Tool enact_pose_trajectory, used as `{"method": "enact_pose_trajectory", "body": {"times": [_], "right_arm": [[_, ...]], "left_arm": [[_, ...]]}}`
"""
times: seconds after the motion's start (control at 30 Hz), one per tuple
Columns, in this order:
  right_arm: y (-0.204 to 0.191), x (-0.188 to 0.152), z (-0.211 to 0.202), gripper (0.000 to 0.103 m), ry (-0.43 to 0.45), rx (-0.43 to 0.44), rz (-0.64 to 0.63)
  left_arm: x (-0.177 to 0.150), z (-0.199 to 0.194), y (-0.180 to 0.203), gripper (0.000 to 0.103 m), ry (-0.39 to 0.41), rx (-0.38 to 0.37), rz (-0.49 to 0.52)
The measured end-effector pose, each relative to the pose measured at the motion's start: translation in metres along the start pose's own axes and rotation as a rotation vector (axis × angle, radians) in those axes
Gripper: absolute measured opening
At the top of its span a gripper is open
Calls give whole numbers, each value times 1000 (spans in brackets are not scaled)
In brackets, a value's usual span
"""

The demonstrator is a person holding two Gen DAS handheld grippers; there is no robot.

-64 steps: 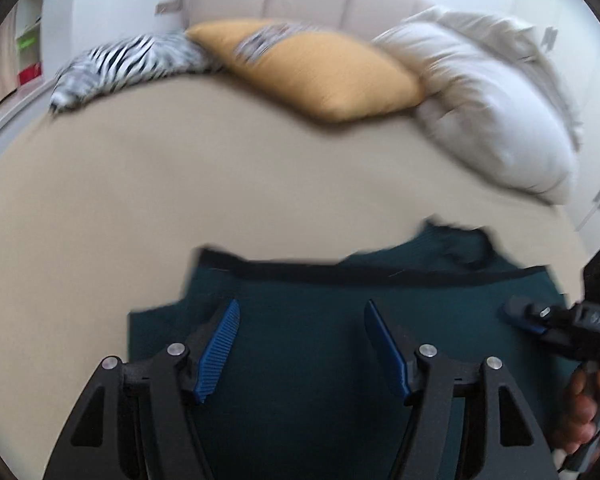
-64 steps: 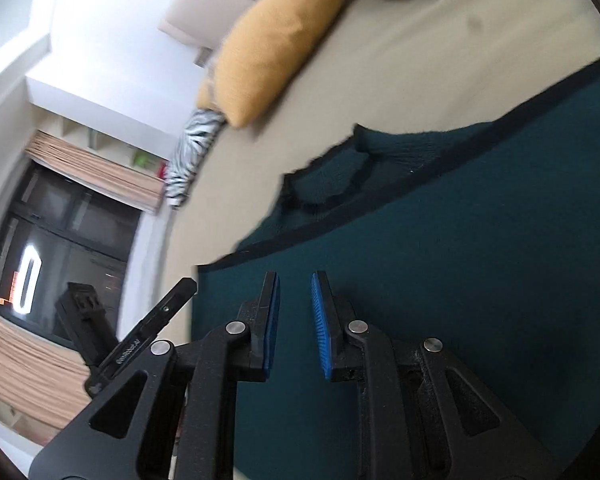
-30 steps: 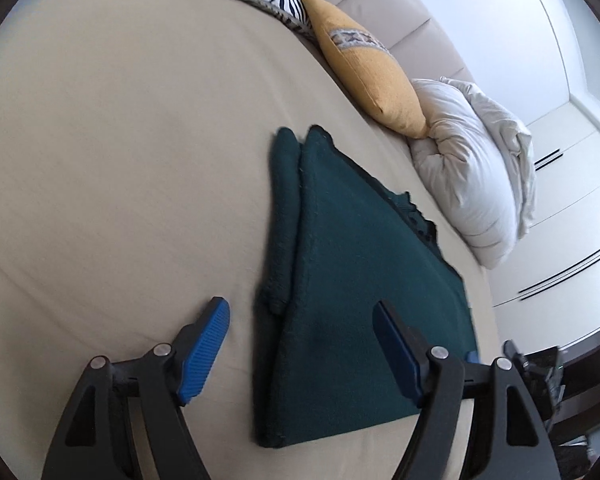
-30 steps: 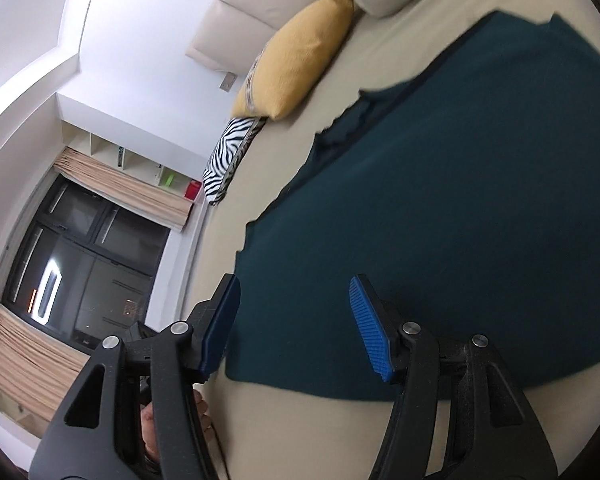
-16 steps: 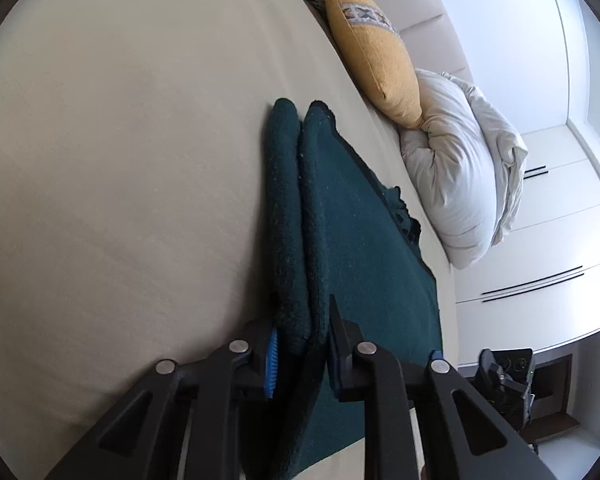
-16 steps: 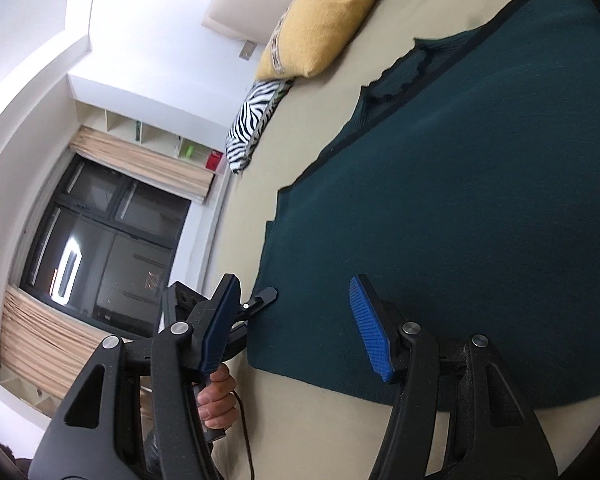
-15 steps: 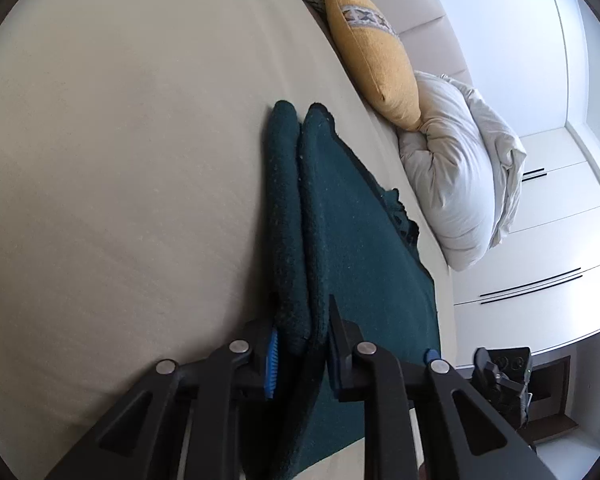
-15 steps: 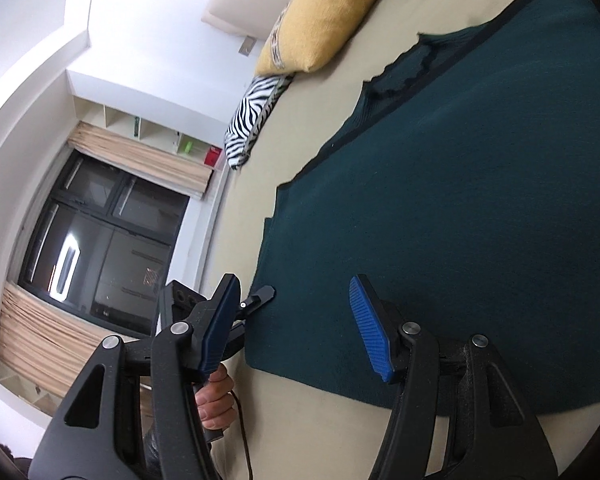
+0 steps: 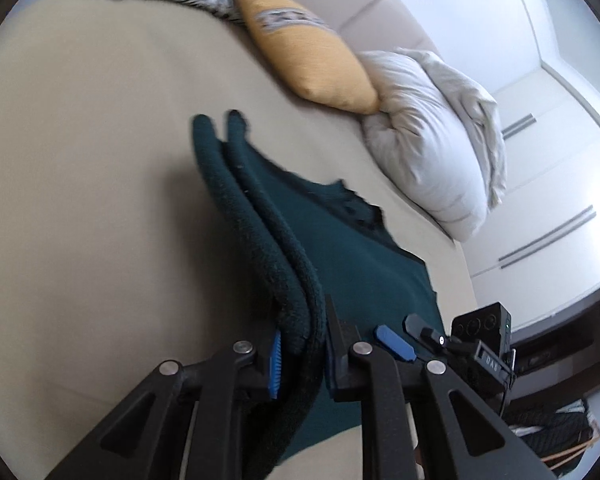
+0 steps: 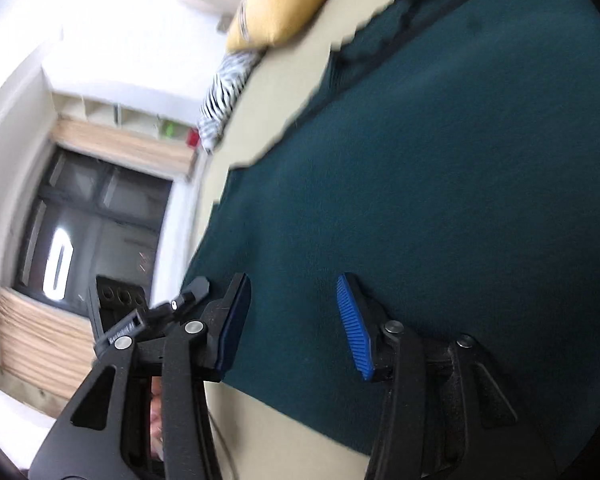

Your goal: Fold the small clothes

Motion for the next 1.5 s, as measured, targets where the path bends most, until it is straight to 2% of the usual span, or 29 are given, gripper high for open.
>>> {"method": "enact_pose_trajectory", "body": {"times": [0.13,0.23,0.33,0.4,0.43,0.47,0.6,0.63,0.67,0.7,0.77,0.83,0.93,1.0,1.03,1.07,1.13,1.3,1.5], "right_arm": [[15,23,-49,45,68,94,75],[33,40,-84,50,108,136,123],[58,54,-103,60,116,149,187],[78,60,-107,59,105,160,233],[84,61,-109,59,97,185,253],[86,61,-110,59,92,198,254],[84,60,-111,59,65,157,205],[83,60,-110,60,62,134,201],[81,60,-108,60,59,110,196],[78,60,-105,60,52,88,187],[72,58,-98,60,30,23,169],[65,55,-92,60,1,-22,148],[52,52,-77,59,-47,-90,116],[44,49,-63,44,-83,-159,74],[46,50,-56,25,-92,-195,58],[46,50,-54,19,-91,-230,47],[44,50,-55,15,-76,-252,22],[33,53,-80,14,-10,-281,-46],[29,63,-131,13,64,-302,-102]], "left_arm": [[2,22,64,17,-19,-40,89],[-9,68,115,17,-57,-60,161],[-26,121,133,22,-106,-45,188],[-40,148,131,24,-155,-30,159],[-47,151,132,28,-163,-55,138],[-50,147,134,32,-157,-77,138],[-52,98,155,70,-103,-183,178],[-50,83,156,71,-79,-221,176],[-49,71,155,71,-59,-248,184],[-48,63,152,71,-42,-244,193],[-46,53,131,71,-12,-167,190],[-47,52,109,64,-26,-153,144],[-49,51,86,62,-25,-123,104],[-51,49,80,62,-27,-115,104],[-51,48,79,62,-25,-110,107],[-52,47,78,62,-21,-107,112],[-50,45,79,62,-16,-103,120],[-51,43,82,62,-19,-93,135],[-46,50,113,63,-18,-58,217]]}}
Point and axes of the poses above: each gripper's, at about its wrist camera, not at the fingertips, and z roughly the way its jaws point, y to its right, x to its top, the point moved 5 cm from there along z, roughly the way its jaws point, and after that the axes turned 4 degrees about z, right-handed, at the moved point
